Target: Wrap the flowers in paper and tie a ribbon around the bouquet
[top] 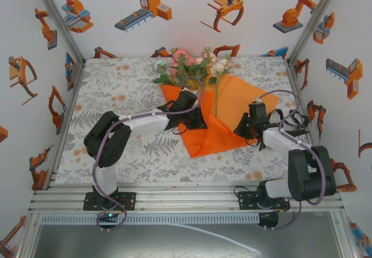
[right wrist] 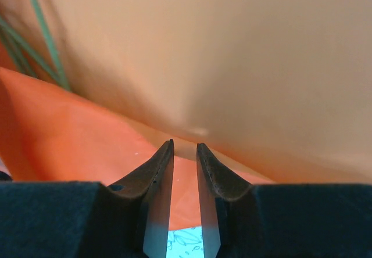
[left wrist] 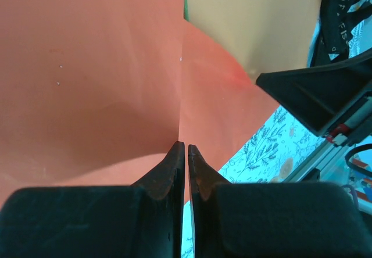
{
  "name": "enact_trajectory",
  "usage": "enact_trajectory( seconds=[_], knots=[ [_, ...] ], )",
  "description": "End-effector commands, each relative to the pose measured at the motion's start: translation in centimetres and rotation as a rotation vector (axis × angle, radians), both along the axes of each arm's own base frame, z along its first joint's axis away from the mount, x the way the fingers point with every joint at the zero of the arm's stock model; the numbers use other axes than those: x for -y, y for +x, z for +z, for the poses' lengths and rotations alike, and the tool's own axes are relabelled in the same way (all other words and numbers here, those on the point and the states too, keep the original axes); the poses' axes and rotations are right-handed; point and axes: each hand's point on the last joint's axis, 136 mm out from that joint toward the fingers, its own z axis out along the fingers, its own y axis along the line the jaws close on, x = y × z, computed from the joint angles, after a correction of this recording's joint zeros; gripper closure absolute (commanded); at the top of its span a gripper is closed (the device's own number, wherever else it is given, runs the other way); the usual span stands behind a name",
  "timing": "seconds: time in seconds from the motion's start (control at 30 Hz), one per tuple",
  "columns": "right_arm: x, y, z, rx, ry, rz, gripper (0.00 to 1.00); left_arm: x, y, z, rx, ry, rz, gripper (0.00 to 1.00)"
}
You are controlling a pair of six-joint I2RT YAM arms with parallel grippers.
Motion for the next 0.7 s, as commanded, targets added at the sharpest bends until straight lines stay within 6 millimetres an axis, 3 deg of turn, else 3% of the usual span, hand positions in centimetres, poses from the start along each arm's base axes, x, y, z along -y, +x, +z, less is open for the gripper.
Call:
enact_trajectory(
  seconds=[0.0,0.2,0.3,0.37,0.53,0.6,0.67],
  knots=[
    [-0.9,0.2,-1.2,-0.028,0.041,0.033,0.73,0.0,0.0,-1.7,-0.036,0.017,0.018,0.87],
    [-2.9,-0.7,-2.0,-0.072,0.174,0.038,0.68,-1.7,-0.3,-5.9,-0.102,0.075,0.013,0.88],
    [-3.2,-1.8,-2.4,-0.113,0.202,0.016,0.65,-2.8,-0.5,-6.9,-0.122,0.053,-0.004,0.88],
    [-4.3,-2.5,-2.0,-0.126,0.228,0.034,0.63,-4.7,-0.3,-7.2,-0.119,0.091,0.002,0.88],
    [-8.8,-4.0,0.7,-0.081,0.224,0.175,0.56,-10.5,0.2,-7.8,-0.109,0.185,0.060,0.88],
    [-9.2,-3.7,2.6,-0.030,0.220,0.186,0.51,-11.4,-0.1,-7.4,-0.095,0.195,0.037,0.88],
    [-8.3,-3.3,4.4,0.028,0.177,0.164,0.45,-11.1,-0.4,-6.5,-0.078,0.172,-0.001,0.88]
  ],
)
